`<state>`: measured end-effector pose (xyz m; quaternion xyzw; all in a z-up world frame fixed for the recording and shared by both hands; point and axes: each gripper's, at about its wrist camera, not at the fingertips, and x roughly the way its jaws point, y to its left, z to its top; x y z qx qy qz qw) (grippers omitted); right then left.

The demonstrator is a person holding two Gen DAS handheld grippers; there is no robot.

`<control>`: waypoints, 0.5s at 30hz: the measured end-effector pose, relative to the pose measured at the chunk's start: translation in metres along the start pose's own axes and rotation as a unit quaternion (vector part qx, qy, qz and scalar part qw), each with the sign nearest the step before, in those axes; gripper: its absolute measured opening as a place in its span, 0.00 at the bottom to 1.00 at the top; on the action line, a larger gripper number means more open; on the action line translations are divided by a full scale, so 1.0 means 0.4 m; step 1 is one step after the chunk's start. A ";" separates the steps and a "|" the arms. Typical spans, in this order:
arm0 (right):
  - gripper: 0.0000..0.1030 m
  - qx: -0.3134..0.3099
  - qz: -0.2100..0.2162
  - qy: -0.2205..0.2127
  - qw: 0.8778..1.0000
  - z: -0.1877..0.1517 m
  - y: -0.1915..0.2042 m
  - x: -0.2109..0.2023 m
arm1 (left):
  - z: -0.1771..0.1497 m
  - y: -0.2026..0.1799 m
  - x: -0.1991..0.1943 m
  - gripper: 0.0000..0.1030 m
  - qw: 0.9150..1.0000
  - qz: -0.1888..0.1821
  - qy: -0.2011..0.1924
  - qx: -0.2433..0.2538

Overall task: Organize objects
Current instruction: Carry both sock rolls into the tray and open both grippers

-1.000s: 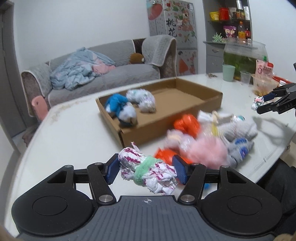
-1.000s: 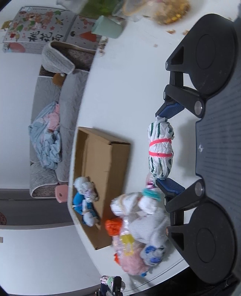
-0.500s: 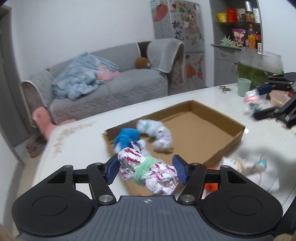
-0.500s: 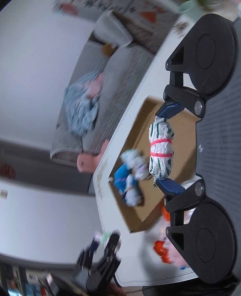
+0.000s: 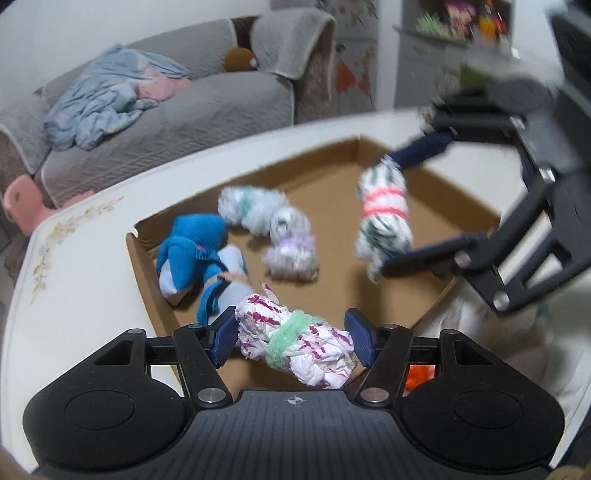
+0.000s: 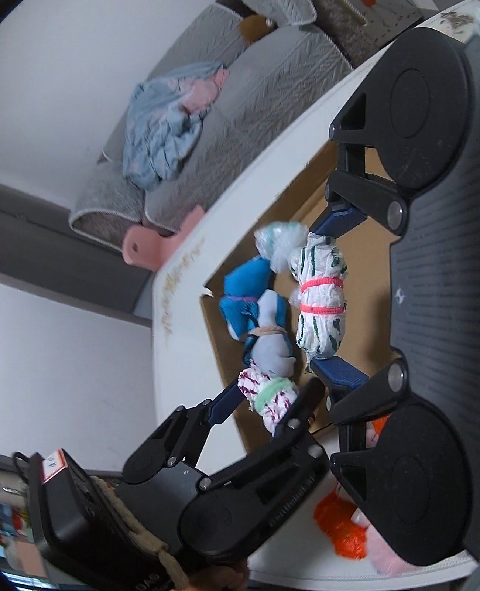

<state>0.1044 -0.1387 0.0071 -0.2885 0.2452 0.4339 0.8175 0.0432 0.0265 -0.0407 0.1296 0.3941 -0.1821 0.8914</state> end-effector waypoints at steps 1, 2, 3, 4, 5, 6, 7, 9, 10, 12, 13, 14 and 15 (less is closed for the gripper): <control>0.64 -0.003 0.005 0.006 1.000 -0.001 0.000 0.011 | -0.004 -0.001 0.009 0.66 1.000 0.000 0.009 0.009; 0.64 -0.007 0.008 0.011 1.000 -0.004 0.002 0.018 | -0.009 -0.002 0.017 0.66 1.000 -0.001 0.017 0.018; 0.64 -0.010 0.013 0.015 1.000 -0.004 0.002 0.027 | -0.012 -0.004 0.024 0.66 0.999 0.000 0.023 0.028; 0.64 -0.013 0.017 0.019 1.000 -0.004 0.002 0.035 | -0.014 -0.005 0.029 0.67 0.999 0.003 0.028 0.039; 0.64 -0.015 0.020 0.022 0.999 -0.004 0.002 0.042 | -0.016 -0.003 0.035 0.67 0.998 0.003 0.033 0.045; 0.64 -0.016 0.027 0.028 0.999 -0.004 0.001 0.051 | -0.017 0.000 0.042 0.67 0.998 -0.001 0.041 0.047; 0.64 -0.013 0.034 0.034 0.999 -0.005 -0.002 0.060 | -0.017 0.004 0.047 0.67 0.998 -0.001 0.043 0.048; 0.64 -0.006 0.046 0.041 0.998 -0.004 -0.007 0.076 | -0.016 0.010 0.053 0.68 0.998 -0.001 0.047 0.045; 0.64 -0.002 0.052 0.044 0.998 -0.002 -0.008 0.082 | -0.016 0.009 0.053 0.68 0.998 0.000 0.048 0.047; 0.64 0.008 0.064 0.050 0.997 0.002 -0.008 0.092 | -0.018 0.008 0.053 0.68 0.997 0.004 0.050 0.051; 0.64 0.012 0.069 0.054 0.996 0.004 -0.007 0.099 | -0.018 0.008 0.054 0.68 0.997 0.005 0.052 0.051; 0.64 0.014 0.071 0.056 0.996 0.006 -0.005 0.101 | -0.019 0.010 0.055 0.68 0.997 0.006 0.054 0.050; 0.64 0.015 0.075 0.059 0.995 0.007 -0.002 0.104 | -0.018 0.010 0.053 0.68 0.997 0.006 0.054 0.049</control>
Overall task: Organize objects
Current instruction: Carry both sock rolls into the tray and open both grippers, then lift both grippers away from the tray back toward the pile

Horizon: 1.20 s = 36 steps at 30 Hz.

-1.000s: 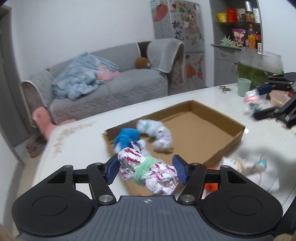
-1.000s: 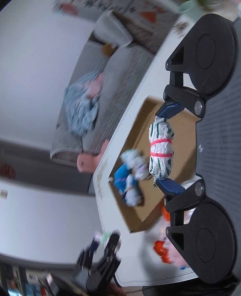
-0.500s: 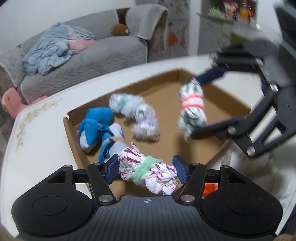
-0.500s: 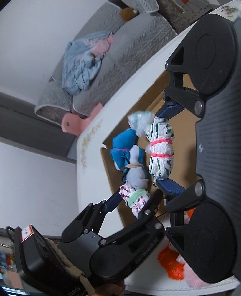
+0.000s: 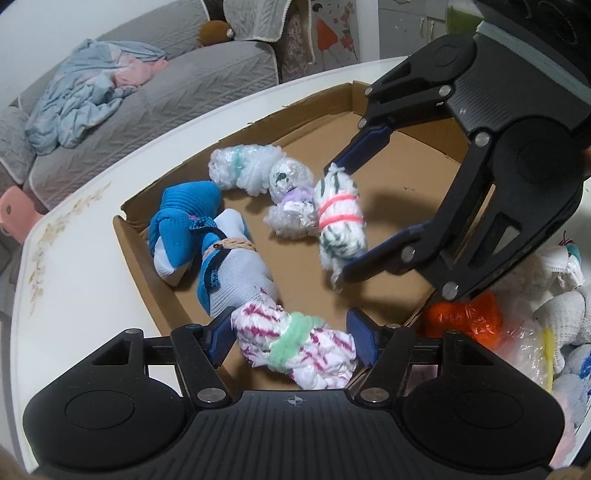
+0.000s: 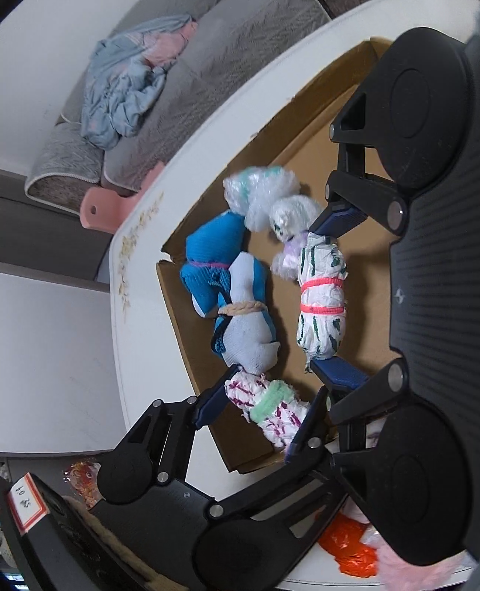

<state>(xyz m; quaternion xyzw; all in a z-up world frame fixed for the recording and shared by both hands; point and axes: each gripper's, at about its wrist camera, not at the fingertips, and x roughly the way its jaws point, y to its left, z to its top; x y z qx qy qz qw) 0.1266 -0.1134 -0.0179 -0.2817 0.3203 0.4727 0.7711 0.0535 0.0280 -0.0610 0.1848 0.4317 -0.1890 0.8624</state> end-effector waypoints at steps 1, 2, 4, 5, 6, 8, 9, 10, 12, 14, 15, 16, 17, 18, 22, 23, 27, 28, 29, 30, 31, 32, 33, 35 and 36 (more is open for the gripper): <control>0.64 0.002 0.004 0.003 1.000 0.002 0.003 0.004 | 0.000 0.001 -0.001 0.68 1.000 -0.001 0.000 -0.001; 0.64 0.002 0.006 0.006 1.000 0.004 0.005 0.009 | 0.000 0.001 -0.001 0.68 1.000 0.000 0.000 -0.001; 0.64 0.001 0.009 0.011 1.000 0.007 0.012 0.014 | 0.001 0.002 0.000 0.71 1.000 0.002 0.003 -0.003; 0.64 0.001 0.012 0.011 1.000 0.010 0.014 0.014 | 0.001 0.003 -0.001 0.73 1.000 0.004 0.002 -0.003; 0.64 0.002 0.015 0.013 1.000 0.012 0.016 0.016 | 0.001 0.002 -0.002 0.75 1.000 0.007 0.002 -0.003; 0.64 0.000 0.012 0.017 1.000 0.017 0.020 0.020 | 0.000 0.002 -0.008 0.79 1.000 0.015 -0.001 -0.003; 0.64 0.001 0.013 0.020 1.000 0.019 0.020 0.022 | 0.000 0.003 -0.013 0.83 1.000 0.016 -0.003 -0.005; 0.65 -0.001 0.014 0.022 1.000 0.021 0.022 0.023 | -0.002 0.004 -0.017 0.85 1.000 0.020 -0.003 -0.005; 0.65 -0.003 0.013 0.025 1.000 0.026 0.024 0.022 | -0.006 0.004 -0.032 0.87 1.000 0.021 -0.009 -0.006; 0.65 -0.004 0.013 0.029 0.999 0.029 0.023 0.023 | -0.008 0.003 -0.048 0.89 1.000 0.022 -0.016 -0.006; 0.65 -0.004 0.014 0.031 0.999 0.030 0.022 0.024 | -0.010 0.003 -0.058 0.92 0.999 0.024 -0.020 -0.008; 0.65 -0.005 0.015 0.033 0.999 0.031 0.023 0.025 | -0.012 0.003 -0.066 0.95 0.999 0.025 -0.024 -0.009; 0.65 -0.006 0.016 0.035 0.999 0.032 0.024 0.027 | -0.014 0.003 -0.075 0.96 0.999 0.026 -0.029 -0.010; 0.65 -0.007 0.016 0.037 0.999 0.034 0.027 0.028 | -0.016 0.002 -0.081 1.00 0.999 0.024 -0.031 -0.010; 0.72 -0.017 0.017 0.045 0.999 0.043 0.039 0.036 | -0.030 -0.010 -0.095 0.99 0.999 0.034 -0.033 -0.005; 0.72 -0.018 0.016 0.046 0.999 0.045 0.041 0.037 | -0.034 -0.008 -0.097 0.99 0.999 0.035 -0.035 -0.008; 0.72 -0.016 0.011 0.051 0.998 0.048 0.045 0.041 | -0.048 0.002 -0.107 0.99 0.999 0.030 -0.039 -0.023; 0.72 -0.015 0.009 0.053 0.998 0.049 0.046 0.042 | -0.051 0.002 -0.110 0.99 0.999 0.029 -0.039 -0.024; 0.72 -0.014 0.008 0.054 0.998 0.050 0.046 0.043 | -0.053 0.000 -0.113 0.99 0.998 0.030 -0.040 -0.024; 0.72 -0.013 0.007 0.055 0.998 0.051 0.047 0.043 | -0.056 -0.002 -0.117 0.99 0.998 0.031 -0.042 -0.023; 0.72 -0.013 0.006 0.056 0.998 0.053 0.048 0.042 | -0.058 -0.003 -0.121 0.99 0.998 0.030 -0.044 -0.024; 0.73 -0.012 0.005 0.056 0.998 0.054 0.049 0.040 | -0.060 -0.004 -0.125 0.99 0.998 0.029 -0.045 -0.025; 0.75 -0.011 0.004 0.056 0.998 0.055 0.050 0.037 | -0.062 -0.006 -0.130 0.99 0.998 0.029 -0.048 -0.027; 0.77 -0.010 0.002 0.053 0.999 0.057 0.053 0.027 | -0.066 -0.005 -0.138 0.99 0.998 0.027 -0.053 -0.031; 0.77 -0.009 0.001 0.051 0.999 0.059 0.055 0.021 | -0.068 -0.005 -0.142 0.99 0.998 0.027 -0.055 -0.033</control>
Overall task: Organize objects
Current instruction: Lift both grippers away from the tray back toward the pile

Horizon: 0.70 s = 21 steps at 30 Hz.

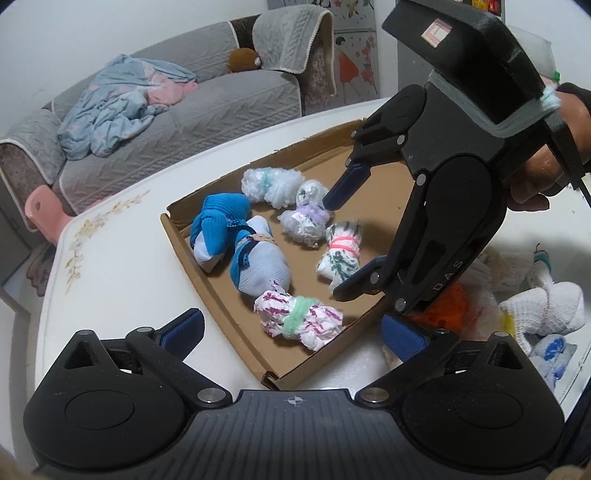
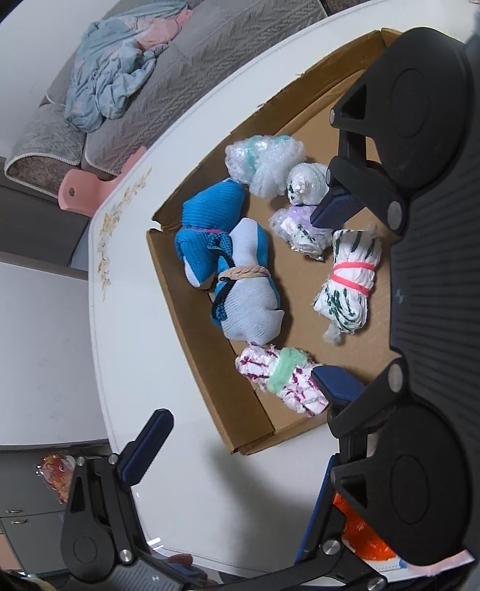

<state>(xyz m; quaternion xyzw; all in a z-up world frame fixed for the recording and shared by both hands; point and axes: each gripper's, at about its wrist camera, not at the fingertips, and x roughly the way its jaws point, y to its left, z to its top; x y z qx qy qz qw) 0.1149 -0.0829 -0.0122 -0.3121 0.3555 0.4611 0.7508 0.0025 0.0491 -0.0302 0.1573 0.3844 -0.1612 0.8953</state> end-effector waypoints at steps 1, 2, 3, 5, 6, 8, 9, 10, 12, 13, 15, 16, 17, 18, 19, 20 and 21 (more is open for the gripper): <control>0.78 0.001 -0.002 -0.002 1.000 0.000 0.002 -0.007 | -0.001 0.000 -0.005 0.99 1.000 0.001 -0.002 -0.002; 0.79 0.001 -0.004 -0.004 1.000 -0.001 0.005 -0.015 | -0.004 0.001 -0.011 0.99 1.000 0.001 -0.004 -0.004; 0.79 0.002 -0.006 -0.007 1.000 -0.002 0.008 -0.024 | -0.007 0.001 -0.017 0.99 1.000 0.001 -0.006 -0.005; 0.80 0.006 -0.008 -0.013 1.000 -0.005 0.012 -0.044 | -0.012 0.000 -0.029 0.99 1.000 0.000 -0.009 -0.008; 0.80 0.007 -0.010 -0.016 1.000 -0.006 0.015 -0.052 | -0.015 0.000 -0.034 0.99 1.000 0.001 -0.010 -0.009; 0.80 0.009 -0.013 -0.019 1.000 -0.009 0.021 -0.065 | -0.018 -0.003 -0.045 0.99 1.000 0.002 -0.013 -0.012; 0.80 0.010 -0.014 -0.020 1.000 -0.010 0.024 -0.071 | -0.019 -0.006 -0.051 0.99 1.000 0.003 -0.015 -0.013; 0.80 0.010 -0.017 -0.021 1.000 -0.010 0.028 -0.076 | -0.019 -0.009 -0.057 0.99 1.000 0.005 -0.017 -0.014; 0.80 0.011 -0.019 -0.024 0.999 -0.013 0.033 -0.086 | -0.017 -0.015 -0.072 0.99 1.000 0.005 -0.022 -0.016; 0.80 0.011 -0.022 -0.027 0.999 -0.013 0.037 -0.093 | -0.016 -0.019 -0.079 0.99 1.000 0.006 -0.025 -0.016; 0.83 0.015 -0.025 -0.032 0.999 -0.015 0.042 -0.109 | -0.015 -0.025 -0.093 0.99 0.999 0.010 -0.031 -0.018; 0.85 0.017 -0.028 -0.035 0.999 -0.019 0.046 -0.119 | -0.016 -0.027 -0.099 0.99 0.999 0.012 -0.033 -0.021; 0.85 0.019 -0.031 -0.038 0.999 -0.023 0.049 -0.130 | -0.017 -0.028 -0.107 0.99 0.999 0.012 -0.036 -0.025; 0.85 0.022 -0.033 -0.041 0.998 -0.027 0.051 -0.140 | -0.019 -0.029 -0.114 0.99 0.999 0.014 -0.039 -0.029; 0.85 0.026 -0.035 -0.045 0.998 -0.034 0.056 -0.153 | -0.022 -0.030 -0.121 0.99 0.998 0.016 -0.042 -0.033; 0.85 0.028 -0.038 -0.048 0.998 -0.041 0.060 -0.165 | -0.025 -0.030 -0.128 0.99 0.998 0.017 -0.045 -0.037; 0.85 0.031 -0.042 -0.051 0.997 -0.048 0.065 -0.178 | -0.030 -0.032 -0.137 0.99 0.998 0.019 -0.048 -0.042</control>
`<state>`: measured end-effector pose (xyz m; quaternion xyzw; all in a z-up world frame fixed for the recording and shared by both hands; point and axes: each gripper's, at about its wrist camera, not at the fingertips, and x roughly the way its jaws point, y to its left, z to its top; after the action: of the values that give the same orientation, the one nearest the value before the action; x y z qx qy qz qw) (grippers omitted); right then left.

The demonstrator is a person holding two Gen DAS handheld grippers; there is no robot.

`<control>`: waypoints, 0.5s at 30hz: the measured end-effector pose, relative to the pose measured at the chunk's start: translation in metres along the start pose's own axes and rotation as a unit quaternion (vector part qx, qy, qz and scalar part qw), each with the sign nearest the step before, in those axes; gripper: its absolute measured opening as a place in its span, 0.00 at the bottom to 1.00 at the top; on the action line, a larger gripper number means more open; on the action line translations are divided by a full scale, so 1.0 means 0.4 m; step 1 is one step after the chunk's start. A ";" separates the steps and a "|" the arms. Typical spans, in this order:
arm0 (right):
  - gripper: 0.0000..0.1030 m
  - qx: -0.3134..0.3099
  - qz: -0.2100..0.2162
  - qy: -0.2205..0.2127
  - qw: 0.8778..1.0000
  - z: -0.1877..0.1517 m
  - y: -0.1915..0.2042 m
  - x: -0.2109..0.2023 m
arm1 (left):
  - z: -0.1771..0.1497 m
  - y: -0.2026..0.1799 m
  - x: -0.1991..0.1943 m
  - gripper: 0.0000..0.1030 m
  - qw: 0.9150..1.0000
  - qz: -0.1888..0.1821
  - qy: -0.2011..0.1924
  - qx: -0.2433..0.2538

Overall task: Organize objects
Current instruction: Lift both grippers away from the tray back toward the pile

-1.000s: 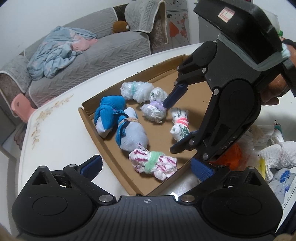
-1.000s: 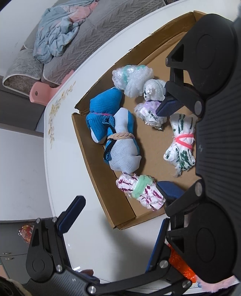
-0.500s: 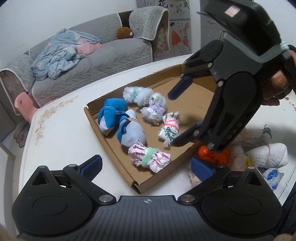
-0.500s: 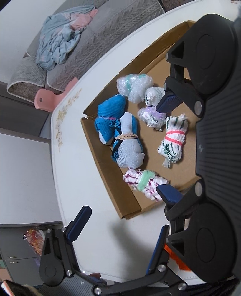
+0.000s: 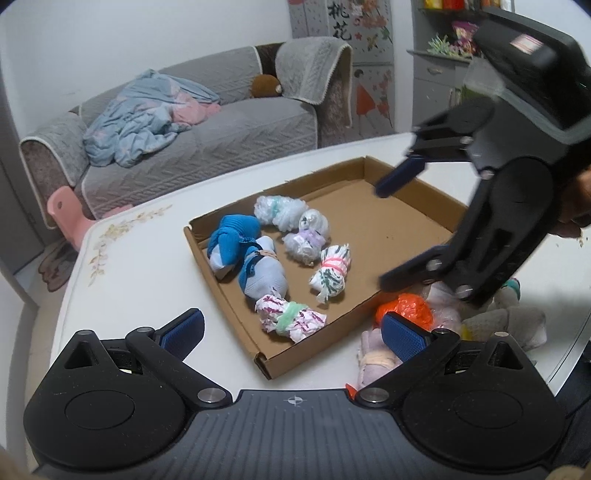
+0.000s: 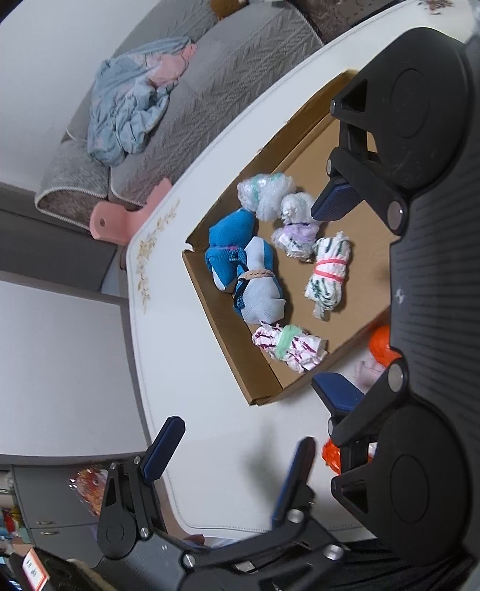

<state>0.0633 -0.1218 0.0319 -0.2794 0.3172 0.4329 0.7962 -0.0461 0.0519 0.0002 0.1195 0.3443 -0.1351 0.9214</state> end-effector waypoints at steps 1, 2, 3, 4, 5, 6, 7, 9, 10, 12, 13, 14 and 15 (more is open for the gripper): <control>0.85 0.004 -0.004 -0.003 1.000 -0.008 0.003 -0.015 | -0.005 0.000 -0.009 0.99 1.000 0.001 -0.003 -0.004; 0.85 0.007 -0.006 -0.006 1.000 -0.016 0.007 -0.028 | -0.011 0.000 -0.018 0.99 1.000 0.002 -0.006 -0.008; 0.86 0.012 -0.009 -0.011 1.000 -0.026 0.010 -0.043 | -0.019 -0.001 -0.029 0.99 1.000 0.004 -0.010 -0.011; 0.87 0.017 -0.014 -0.015 1.000 -0.036 0.012 -0.058 | -0.027 -0.003 -0.038 0.99 1.000 0.005 -0.014 -0.014; 0.87 0.024 -0.018 -0.018 0.999 -0.048 0.016 -0.072 | -0.036 -0.005 -0.047 0.99 1.000 0.009 -0.017 -0.018; 0.87 0.029 -0.023 -0.022 0.999 -0.062 0.020 -0.085 | -0.047 -0.007 -0.056 0.99 0.999 0.013 -0.020 -0.022; 0.88 0.035 -0.026 -0.026 0.999 -0.078 0.024 -0.100 | -0.059 -0.008 -0.064 0.99 0.999 0.014 -0.022 -0.025; 0.88 0.050 -0.036 -0.033 0.998 -0.112 0.030 -0.126 | -0.086 -0.011 -0.076 1.00 0.999 0.021 -0.025 -0.035; 0.89 0.061 -0.042 -0.036 0.997 -0.133 0.034 -0.138 | -0.102 -0.012 -0.080 1.00 0.998 0.026 -0.025 -0.044; 0.89 0.084 -0.055 -0.044 0.994 -0.176 0.045 -0.162 | -0.136 -0.017 -0.088 1.00 0.997 0.030 -0.025 -0.063; 0.89 0.096 -0.055 -0.049 0.993 -0.201 0.051 -0.175 | -0.152 -0.020 -0.089 1.00 0.997 0.031 -0.026 -0.072; 0.89 0.105 -0.056 -0.054 0.991 -0.224 0.059 -0.187 | -0.167 -0.024 -0.087 1.00 0.996 0.033 -0.024 -0.081; 0.90 0.114 -0.061 -0.058 0.990 -0.246 0.067 -0.197 | -0.182 -0.030 -0.083 1.00 0.995 0.034 -0.022 -0.090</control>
<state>-0.0193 -0.2203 0.0228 -0.1803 0.3004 0.3598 0.8647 -0.1178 0.0689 -0.0327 0.0451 0.3302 -0.0748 0.9399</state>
